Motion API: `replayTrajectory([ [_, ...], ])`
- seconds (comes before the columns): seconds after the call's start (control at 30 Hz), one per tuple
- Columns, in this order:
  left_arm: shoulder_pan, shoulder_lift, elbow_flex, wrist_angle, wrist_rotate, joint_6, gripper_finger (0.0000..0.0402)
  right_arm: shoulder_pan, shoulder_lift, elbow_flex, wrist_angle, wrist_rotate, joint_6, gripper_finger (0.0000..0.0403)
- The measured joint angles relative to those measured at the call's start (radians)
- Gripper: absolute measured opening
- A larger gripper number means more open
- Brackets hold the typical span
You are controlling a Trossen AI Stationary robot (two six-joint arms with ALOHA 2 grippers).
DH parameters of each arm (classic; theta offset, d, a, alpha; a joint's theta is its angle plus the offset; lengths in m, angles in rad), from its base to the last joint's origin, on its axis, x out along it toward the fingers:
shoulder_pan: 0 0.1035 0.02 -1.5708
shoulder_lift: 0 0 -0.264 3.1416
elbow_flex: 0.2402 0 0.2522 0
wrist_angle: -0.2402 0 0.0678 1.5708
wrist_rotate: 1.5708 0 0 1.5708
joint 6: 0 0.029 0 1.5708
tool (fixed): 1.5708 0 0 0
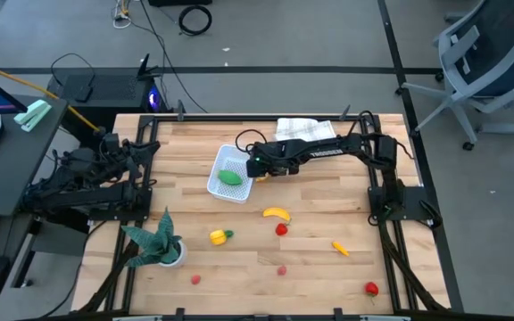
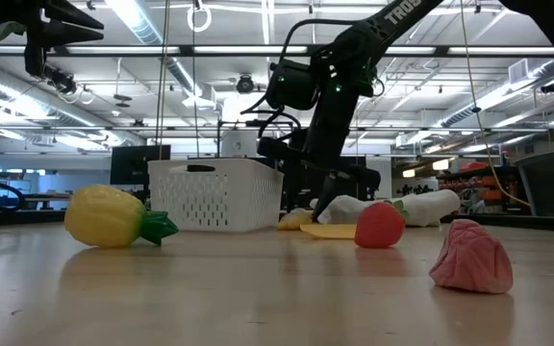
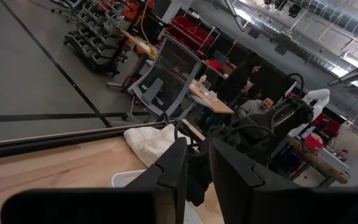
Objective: Pick and placing Produce into tupperware
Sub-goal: Put the banana into the white basket
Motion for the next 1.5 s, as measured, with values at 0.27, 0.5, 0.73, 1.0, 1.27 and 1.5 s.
replayTrajectory([
  [0.27,0.000,0.000,0.000,0.000,0.000,0.000,0.0079,0.022,-0.003,0.000,-0.003,-0.031,-0.002,0.0130],
  [0.5,0.000,0.000,0.000,0.000,0.000,-0.001,0.0075,0.051,-0.011,0.000,-0.013,-0.030,-0.002,0.0073],
  [0.73,0.000,0.000,0.000,0.002,0.000,-0.002,0.0076,0.069,-0.062,-0.005,-0.080,-0.002,-0.010,0.0043],
  [1.0,0.000,0.000,0.000,0.001,0.000,-0.002,0.0072,0.067,-0.093,-0.004,-0.121,-0.005,-0.102,0.0035],
  [1.27,0.000,0.000,0.000,0.001,0.000,-0.002,0.0077,0.043,-0.093,-0.003,-0.121,-0.041,-0.181,0.0099],
  [1.5,0.000,0.000,0.000,0.001,0.000,-0.003,0.0079,0.046,-0.102,0.002,-0.103,-0.042,-0.262,0.0149],
])
